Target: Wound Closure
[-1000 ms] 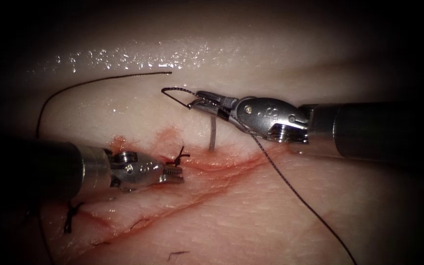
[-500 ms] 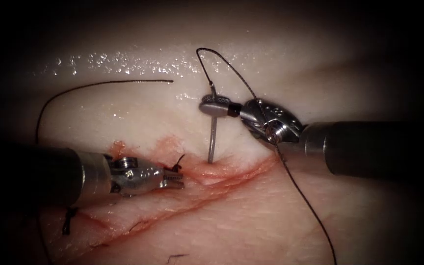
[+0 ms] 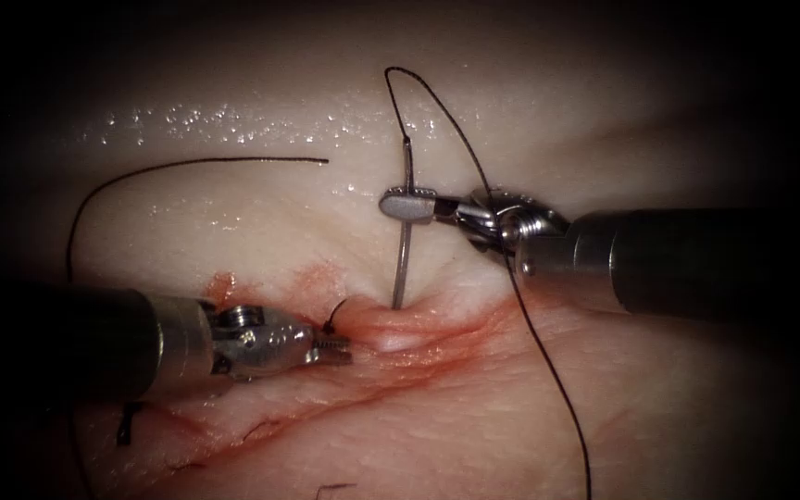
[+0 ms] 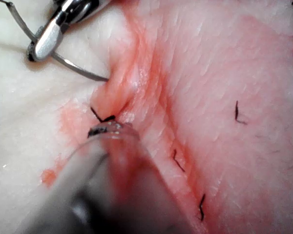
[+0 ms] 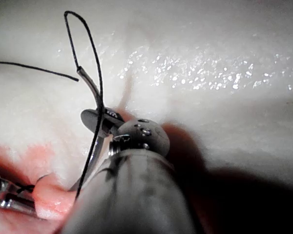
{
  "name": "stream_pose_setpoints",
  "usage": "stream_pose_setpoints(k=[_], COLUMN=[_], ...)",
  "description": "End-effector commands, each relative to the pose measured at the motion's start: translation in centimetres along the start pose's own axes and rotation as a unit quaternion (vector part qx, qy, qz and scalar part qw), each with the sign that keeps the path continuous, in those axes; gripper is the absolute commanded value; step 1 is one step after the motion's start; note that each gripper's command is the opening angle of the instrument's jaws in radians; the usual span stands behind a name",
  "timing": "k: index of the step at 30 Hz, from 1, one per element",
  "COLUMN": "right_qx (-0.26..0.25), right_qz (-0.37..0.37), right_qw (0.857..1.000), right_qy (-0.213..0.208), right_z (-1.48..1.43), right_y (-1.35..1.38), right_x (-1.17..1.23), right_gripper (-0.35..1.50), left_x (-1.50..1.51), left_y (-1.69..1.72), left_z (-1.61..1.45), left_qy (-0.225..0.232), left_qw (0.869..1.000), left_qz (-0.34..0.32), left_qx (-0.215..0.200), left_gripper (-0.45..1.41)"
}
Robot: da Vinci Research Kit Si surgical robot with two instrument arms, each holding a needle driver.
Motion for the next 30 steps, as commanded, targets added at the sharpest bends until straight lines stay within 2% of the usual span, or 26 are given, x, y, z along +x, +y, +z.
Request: stream_pose_setpoints(k=[1, 13, 22, 30], right_qx=[0.004, 0.026, 0.025, 0.035], right_qz=[0.005, 0.05, 0.12, 0.154], right_qw=[1.0, 0.998, 0.992, 0.987], right_qy=[-0.004, -0.011, -0.014, -0.018], right_z=[0.12, 0.28, 0.32, 0.36], right_y=[0.03, -0.17, -0.14, -0.21], right_x=[-0.06, -0.3, -0.57, -0.67], right_gripper=[-0.35, -0.35, -0.35, -0.35], left_x=[0.01, 0.01, 0.01, 0.01], left_y=[0.01, 0.01, 0.01, 0.0], left_z=[0.09, 0.09, 0.09, 0.09], left_qy=[0.001, 0.001, 0.001, 0.0], left_qw=[1.0, 1.0, 1.0, 1.0], left_qz=[0.0, 0.001, 0.001, 0.001], left_qx=[0.0, 0.0, 0.0, 0.001], left_gripper=[0.19, 0.19, 0.19, 0.19])
